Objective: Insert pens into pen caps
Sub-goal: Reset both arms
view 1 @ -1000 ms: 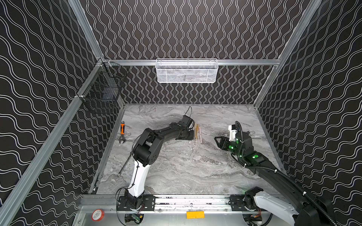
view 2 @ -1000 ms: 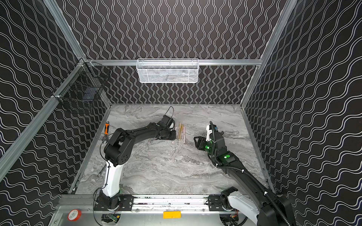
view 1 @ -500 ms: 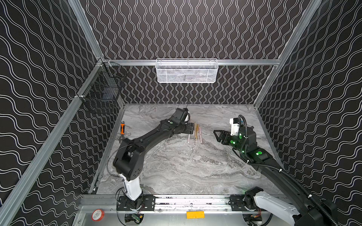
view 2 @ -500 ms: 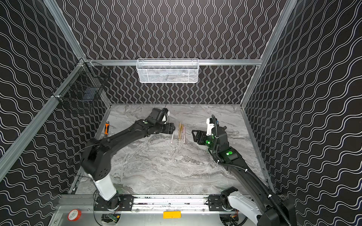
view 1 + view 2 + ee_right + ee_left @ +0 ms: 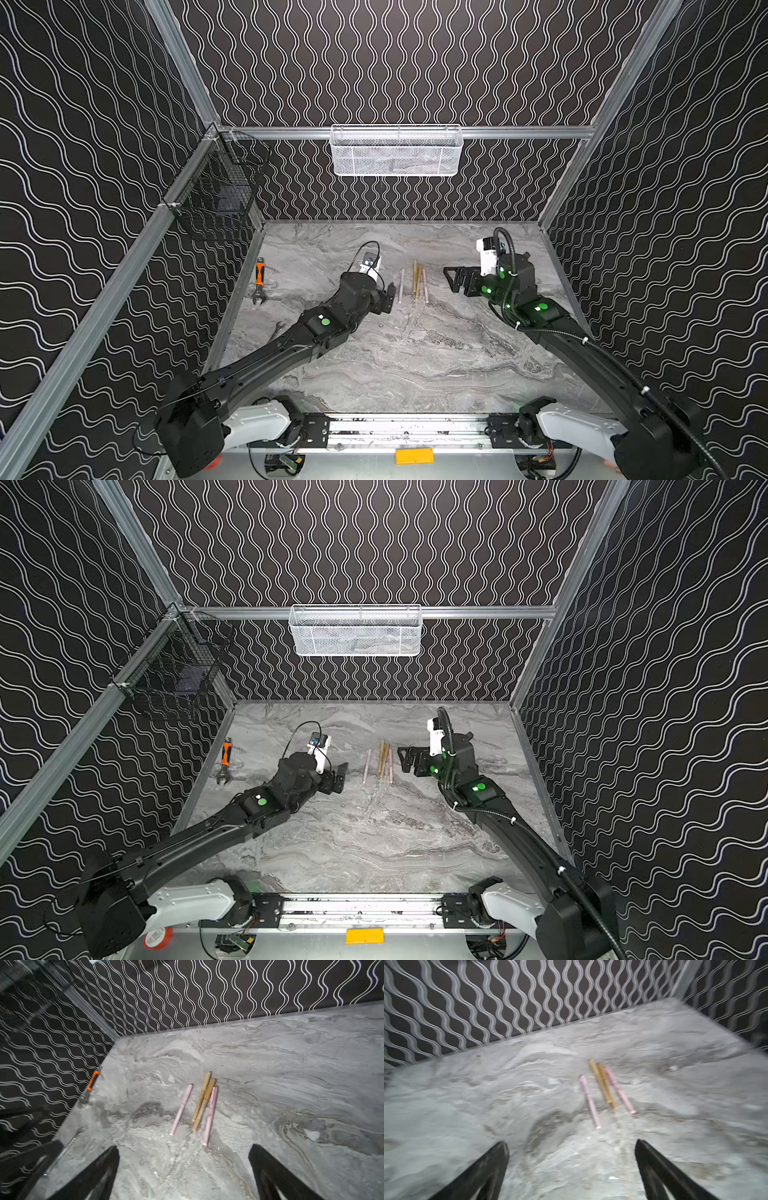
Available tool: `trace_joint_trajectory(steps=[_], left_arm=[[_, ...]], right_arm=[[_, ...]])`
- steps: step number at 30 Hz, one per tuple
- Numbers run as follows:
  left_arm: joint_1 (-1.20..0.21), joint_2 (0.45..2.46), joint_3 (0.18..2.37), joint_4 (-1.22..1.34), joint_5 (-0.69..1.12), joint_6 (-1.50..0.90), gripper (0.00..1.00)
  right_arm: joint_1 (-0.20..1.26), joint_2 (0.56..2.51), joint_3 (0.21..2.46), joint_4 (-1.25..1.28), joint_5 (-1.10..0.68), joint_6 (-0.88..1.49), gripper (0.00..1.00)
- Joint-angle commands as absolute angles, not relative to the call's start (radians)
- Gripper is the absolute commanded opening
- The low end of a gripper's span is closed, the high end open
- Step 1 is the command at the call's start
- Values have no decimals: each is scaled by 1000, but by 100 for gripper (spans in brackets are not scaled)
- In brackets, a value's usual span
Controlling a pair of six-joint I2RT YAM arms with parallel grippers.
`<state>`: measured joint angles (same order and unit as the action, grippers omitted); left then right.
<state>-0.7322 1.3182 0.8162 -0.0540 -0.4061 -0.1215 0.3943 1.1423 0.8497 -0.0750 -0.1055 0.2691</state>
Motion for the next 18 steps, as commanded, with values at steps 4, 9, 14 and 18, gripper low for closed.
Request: trace_joint_trajectory(steps=[4, 9, 14, 18], left_arm=[[-501, 1276, 737, 61, -220, -85, 99], [-434, 1207, 475, 441, -418, 7, 99], [-371, 1234, 215, 1027, -481, 155, 99], [-300, 1338, 195, 1086, -379, 199, 99]], right_arm=[[277, 1067, 663, 237, -154, 217, 100], [213, 1069, 613, 260, -182, 125, 100], [195, 1091, 575, 319, -199, 121, 100], [189, 1105, 580, 307, -197, 117, 100]])
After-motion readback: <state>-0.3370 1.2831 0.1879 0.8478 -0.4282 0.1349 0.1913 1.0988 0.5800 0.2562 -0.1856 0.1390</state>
